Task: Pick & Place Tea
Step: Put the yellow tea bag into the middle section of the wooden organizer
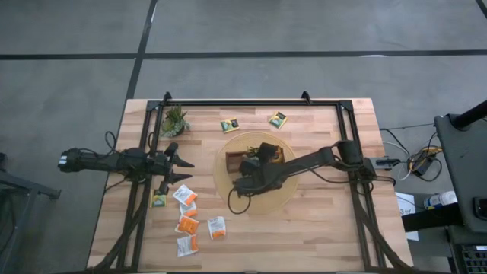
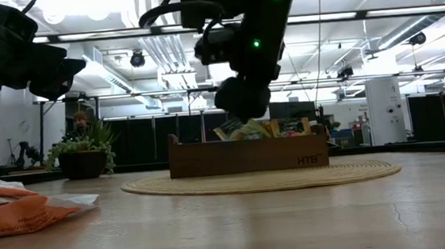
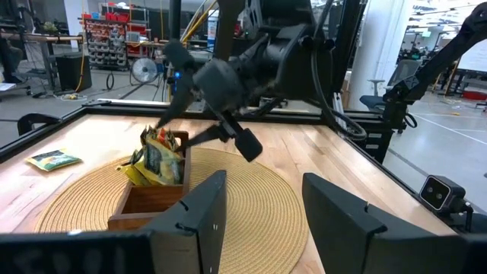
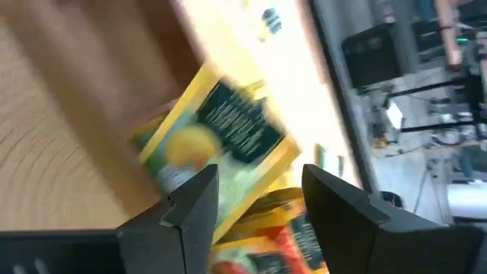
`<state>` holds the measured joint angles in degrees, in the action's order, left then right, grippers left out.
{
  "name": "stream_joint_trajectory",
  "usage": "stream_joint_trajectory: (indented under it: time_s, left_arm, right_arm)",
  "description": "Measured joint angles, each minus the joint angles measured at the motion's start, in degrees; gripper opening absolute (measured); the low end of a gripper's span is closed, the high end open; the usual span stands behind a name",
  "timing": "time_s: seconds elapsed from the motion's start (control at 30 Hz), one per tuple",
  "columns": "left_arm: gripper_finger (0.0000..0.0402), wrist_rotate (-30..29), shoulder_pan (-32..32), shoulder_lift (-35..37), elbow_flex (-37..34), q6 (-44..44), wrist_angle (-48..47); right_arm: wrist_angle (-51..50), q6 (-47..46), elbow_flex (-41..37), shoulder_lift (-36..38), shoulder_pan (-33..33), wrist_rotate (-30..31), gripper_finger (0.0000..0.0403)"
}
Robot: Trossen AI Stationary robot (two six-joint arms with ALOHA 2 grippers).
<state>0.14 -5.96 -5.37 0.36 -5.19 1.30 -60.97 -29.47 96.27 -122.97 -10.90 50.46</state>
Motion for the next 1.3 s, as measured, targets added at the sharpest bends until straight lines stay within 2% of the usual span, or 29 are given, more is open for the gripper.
stream_joint_trajectory:
  time_s: [0.17, 0.4, 0.53, 0.63, 0.7, 0.73, 0.87, 0.93, 1.03, 1.3]
  left_arm:
    - [0.0167, 0.0, 0.0, 0.0, 0.0, 0.01, 0.0]
    - [0.0167, 0.0, -0.02, 0.02, 0.0, 0.0, 0.0]
    - [0.0167, 0.01, -0.01, -0.02, 0.0, 0.01, 0.02]
    - [0.0167, 0.0, -0.01, -0.02, 0.0, 0.02, 0.02]
    - [0.0167, 0.0, -0.01, -0.02, 0.0, 0.01, 0.04]
    - [0.0167, 0.0, -0.01, -0.02, 0.0, 0.01, 0.03]
    - [0.0167, 0.0, -0.01, -0.07, 0.0, 0.02, 0.04]
    - [0.0167, 0.0, 0.0, -0.09, 0.0, 0.0, 0.04]
    - [0.0167, 0.0, -0.01, -0.09, 0.0, 0.02, 0.04]
    - [0.0167, 0.0, -0.01, -0.07, 0.0, 0.02, 0.04]
  right_arm:
    - [-0.15, -3.54, -0.57, 2.08, 0.02, 6.66, 0.018]
    - [0.84, -8.06, -2.9, 7.59, -0.4, 8.61, 0.0168]
    - [6.07, -9.04, -7.9, 12.48, -0.75, 8.58, 0.0159]
    - [15.53, -5.64, -14.1, 17.33, -1.17, 7.55, 0.0151]
    - [25.58, -0.36, -19.45, 20.89, -1.31, 4.47, 0.0144]
    - [31.94, 3.18, -22.52, 22.94, -1.34, 1.0, 0.0141]
    - [60.28, 20.07, -35.43, 29.84, -1.27, -22.39, 0.0126]
    - [69.34, 26.78, -40.02, 32.89, -1.27, -29.77, 0.0121]
    - [75.73, 31.78, -43.64, 36.92, -1.27, -29.08, 0.0114]
    - [76.0, 30.51, -47.2, 45.88, -1.14, -28.02, 0.0101]
